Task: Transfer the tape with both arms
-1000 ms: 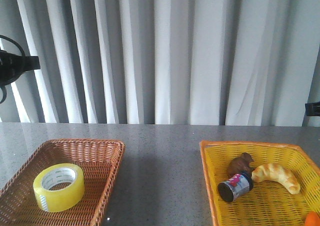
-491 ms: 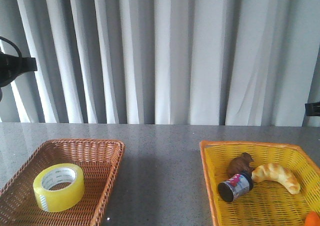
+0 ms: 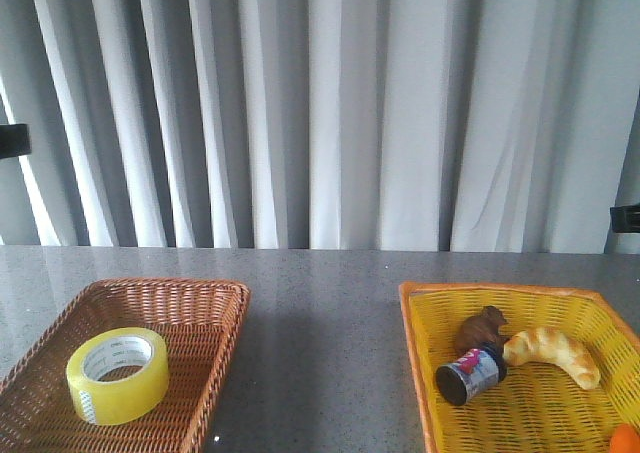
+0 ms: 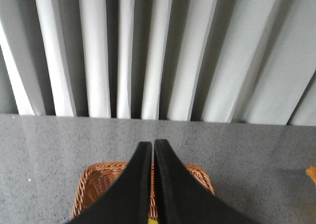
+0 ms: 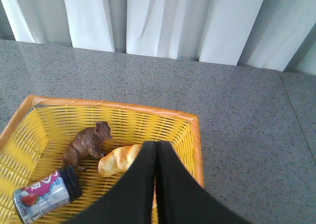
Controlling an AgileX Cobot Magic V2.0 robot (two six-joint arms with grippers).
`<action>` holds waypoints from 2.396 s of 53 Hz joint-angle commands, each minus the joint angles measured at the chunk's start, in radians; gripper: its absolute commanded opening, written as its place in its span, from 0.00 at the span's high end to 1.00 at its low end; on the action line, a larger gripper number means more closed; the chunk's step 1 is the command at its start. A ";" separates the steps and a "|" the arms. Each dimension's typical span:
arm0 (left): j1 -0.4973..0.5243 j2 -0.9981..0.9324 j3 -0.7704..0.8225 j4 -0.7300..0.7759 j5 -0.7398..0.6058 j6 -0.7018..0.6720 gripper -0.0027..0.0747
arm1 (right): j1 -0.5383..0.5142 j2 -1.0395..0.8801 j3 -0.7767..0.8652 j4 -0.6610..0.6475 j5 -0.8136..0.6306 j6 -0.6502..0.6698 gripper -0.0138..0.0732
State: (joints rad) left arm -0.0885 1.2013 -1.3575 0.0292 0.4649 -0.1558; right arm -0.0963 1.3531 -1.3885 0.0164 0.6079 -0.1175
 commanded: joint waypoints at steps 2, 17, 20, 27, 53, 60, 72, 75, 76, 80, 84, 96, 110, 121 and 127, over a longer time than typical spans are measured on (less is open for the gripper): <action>-0.004 -0.209 0.118 0.020 -0.161 0.055 0.97 | -0.004 -0.033 -0.027 -0.001 -0.066 -0.008 0.85; -0.002 -0.708 0.721 0.020 -0.329 0.203 0.97 | -0.004 -0.033 -0.027 -0.001 -0.066 -0.008 0.85; 0.002 -0.788 0.817 0.020 -0.331 0.211 0.97 | -0.004 -0.033 -0.027 -0.001 -0.066 -0.008 0.85; 0.037 -1.002 1.073 0.010 -0.375 0.213 0.97 | -0.004 -0.033 -0.027 -0.001 -0.066 -0.008 0.85; 0.050 -1.230 1.355 -0.015 -0.355 0.199 0.97 | -0.004 -0.033 -0.027 -0.001 -0.059 -0.008 0.85; 0.050 -1.230 1.356 -0.016 -0.361 0.199 0.97 | -0.004 -0.033 -0.027 -0.001 -0.059 -0.008 0.85; 0.050 -1.230 1.356 -0.016 -0.362 0.199 0.97 | -0.004 -0.033 -0.027 -0.001 -0.059 -0.008 0.85; 0.050 -1.229 1.356 -0.016 -0.362 0.199 0.97 | -0.004 -0.033 -0.027 -0.001 -0.059 -0.008 0.85; 0.050 -1.229 1.356 -0.016 -0.362 0.199 0.97 | -0.004 -0.033 -0.027 -0.001 -0.059 -0.008 0.85; 0.050 -1.229 1.356 -0.016 -0.362 0.199 0.97 | -0.004 -0.033 -0.027 -0.001 -0.059 -0.008 0.85; 0.050 -1.229 1.356 -0.016 -0.362 0.199 0.97 | -0.004 -0.033 -0.027 -0.001 -0.059 -0.008 0.85; 0.050 -1.229 1.356 -0.016 -0.362 0.199 0.97 | -0.004 -0.033 -0.027 -0.001 -0.059 -0.008 0.85; 0.050 -1.229 1.356 -0.016 -0.362 0.199 0.97 | -0.004 -0.033 -0.027 -0.001 -0.058 -0.008 0.85; 0.050 -1.229 1.356 -0.016 -0.362 0.199 0.97 | -0.004 -0.028 -0.019 -0.001 -0.050 -0.008 0.85; 0.050 -1.229 1.356 -0.016 -0.362 0.199 0.97 | -0.004 -0.028 -0.019 -0.002 -0.045 -0.015 0.85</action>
State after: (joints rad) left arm -0.0412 -0.0112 0.0228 0.0250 0.1782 0.0477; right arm -0.0963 1.3531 -1.3814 0.0164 0.6233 -0.1187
